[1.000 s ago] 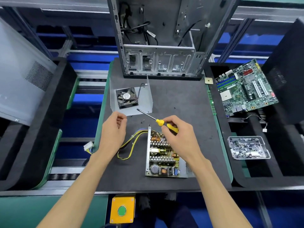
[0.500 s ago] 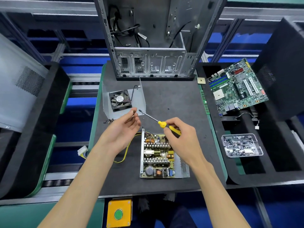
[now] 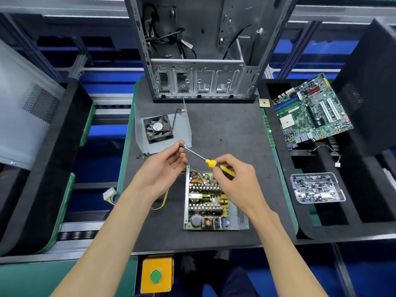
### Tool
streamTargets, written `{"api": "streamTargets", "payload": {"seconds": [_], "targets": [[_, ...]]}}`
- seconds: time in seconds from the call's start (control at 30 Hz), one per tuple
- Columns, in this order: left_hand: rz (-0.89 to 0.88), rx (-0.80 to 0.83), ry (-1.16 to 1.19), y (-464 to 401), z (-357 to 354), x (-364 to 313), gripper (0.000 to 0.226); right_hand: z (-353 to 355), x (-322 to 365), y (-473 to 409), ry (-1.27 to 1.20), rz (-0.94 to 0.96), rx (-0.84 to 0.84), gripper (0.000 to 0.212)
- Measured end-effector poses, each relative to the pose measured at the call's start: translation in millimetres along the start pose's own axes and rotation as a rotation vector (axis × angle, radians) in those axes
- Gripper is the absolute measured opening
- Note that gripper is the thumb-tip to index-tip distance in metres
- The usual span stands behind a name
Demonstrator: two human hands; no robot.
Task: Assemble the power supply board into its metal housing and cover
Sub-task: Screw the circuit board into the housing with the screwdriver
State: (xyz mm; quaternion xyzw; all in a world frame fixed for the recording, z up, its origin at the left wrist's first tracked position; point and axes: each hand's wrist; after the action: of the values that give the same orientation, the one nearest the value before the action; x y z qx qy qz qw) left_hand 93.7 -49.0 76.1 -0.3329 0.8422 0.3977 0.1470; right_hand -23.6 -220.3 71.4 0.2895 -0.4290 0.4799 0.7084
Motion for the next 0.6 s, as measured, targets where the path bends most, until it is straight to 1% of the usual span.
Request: {"api": "streamTargets", "payload": {"seconds": [0.1,0.3,0.37,0.43,0.53,0.6], "targets": [[-0.094,-0.016,-0.081,0.3,1.7,1.3,0.017,0.5,-0.7,-0.1,0.014,0.0,0.005,0.007],[-0.362,-0.101,-0.448,0.7,4.1,2.6,0.015,4.2,-0.1,-1.9,0.018,0.001,0.015,0.006],[-0.424,-0.108,-0.521,-0.5,3.6,2.2,0.014,5.7,0.9,-2.9,0.012,0.0,0.011,0.007],[-0.452,-0.101,-0.543,-1.4,3.0,1.4,0.013,7.1,2.4,-4.3,0.011,0.01,0.003,0.008],[-0.436,-0.068,-0.505,-2.7,3.2,0.9,0.016,8.8,4.7,-6.0,0.018,0.03,0.004,0.007],[-0.436,-0.071,-0.528,-3.5,4.3,1.2,0.015,10.0,4.9,-6.6,0.033,0.041,0.006,0.007]]}}
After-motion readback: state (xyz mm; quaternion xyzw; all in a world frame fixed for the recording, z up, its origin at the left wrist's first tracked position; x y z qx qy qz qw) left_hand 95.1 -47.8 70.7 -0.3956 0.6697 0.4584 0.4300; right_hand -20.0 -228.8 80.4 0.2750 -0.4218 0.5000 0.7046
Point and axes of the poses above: each hand's wrist, its own y-axis away from the middle knuckle, its own z-axis out of the back of the hand, x = y × z, and after that the axes turned 2 degrees about -x, right-handed
